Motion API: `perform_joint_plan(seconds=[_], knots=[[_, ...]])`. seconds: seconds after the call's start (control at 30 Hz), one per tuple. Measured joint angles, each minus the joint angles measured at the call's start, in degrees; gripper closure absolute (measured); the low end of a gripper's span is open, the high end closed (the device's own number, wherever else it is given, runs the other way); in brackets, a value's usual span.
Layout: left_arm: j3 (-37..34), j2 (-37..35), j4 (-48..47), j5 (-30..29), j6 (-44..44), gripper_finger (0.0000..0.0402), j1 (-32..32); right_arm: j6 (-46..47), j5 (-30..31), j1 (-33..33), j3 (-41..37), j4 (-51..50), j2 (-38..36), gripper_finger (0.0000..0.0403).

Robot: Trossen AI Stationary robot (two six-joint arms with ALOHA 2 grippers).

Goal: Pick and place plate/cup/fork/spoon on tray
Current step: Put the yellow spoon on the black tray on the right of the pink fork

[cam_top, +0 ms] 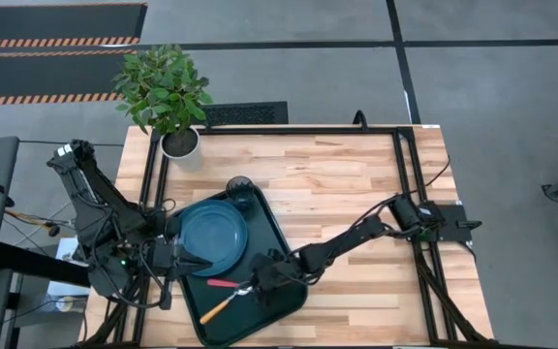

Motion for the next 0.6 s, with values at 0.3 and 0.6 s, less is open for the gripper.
perform_joint_plan(seconds=[0.3,0.6], knots=[[0.0,0.0,0.0,0.0,-0.1,0.0401,0.0,13.7,11.0,7.1,0.1,-8.2,-6.0,0.0394],[0.0,0.2,0.0,0.0,0.0,0.0401,0.0,23.2,13.4,10.8,0.0,-13.0,-5.6,0.0395]])
